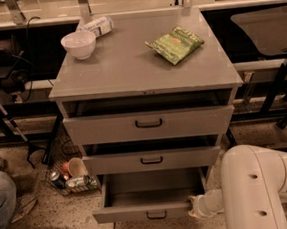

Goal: Open bottom drawer

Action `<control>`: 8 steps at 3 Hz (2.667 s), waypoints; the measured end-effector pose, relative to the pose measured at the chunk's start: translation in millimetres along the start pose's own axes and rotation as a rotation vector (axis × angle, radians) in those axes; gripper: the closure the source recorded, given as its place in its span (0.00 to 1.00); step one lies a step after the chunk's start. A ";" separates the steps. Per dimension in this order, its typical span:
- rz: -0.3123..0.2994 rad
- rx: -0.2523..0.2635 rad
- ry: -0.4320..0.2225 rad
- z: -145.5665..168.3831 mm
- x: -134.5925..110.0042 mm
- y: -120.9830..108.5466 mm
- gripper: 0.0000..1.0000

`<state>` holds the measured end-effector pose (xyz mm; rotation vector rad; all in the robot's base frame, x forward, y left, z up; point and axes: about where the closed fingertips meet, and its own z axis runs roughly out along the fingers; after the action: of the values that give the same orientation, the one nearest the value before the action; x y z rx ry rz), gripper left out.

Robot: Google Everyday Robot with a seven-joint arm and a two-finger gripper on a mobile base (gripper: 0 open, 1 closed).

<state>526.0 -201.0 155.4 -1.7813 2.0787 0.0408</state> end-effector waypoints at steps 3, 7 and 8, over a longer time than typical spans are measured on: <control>0.050 -0.007 -0.013 -7.0 0.0 26.2 1.00; 0.112 -0.015 -0.028 -12.8 -2.4 58.5 0.75; 0.111 -0.016 -0.029 -12.7 -2.8 58.9 0.51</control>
Offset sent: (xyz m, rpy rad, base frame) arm -0.3174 0.0304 -0.0732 0.3038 0.2028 -0.4684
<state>466.5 -190.9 154.3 -1.6623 2.1609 0.1134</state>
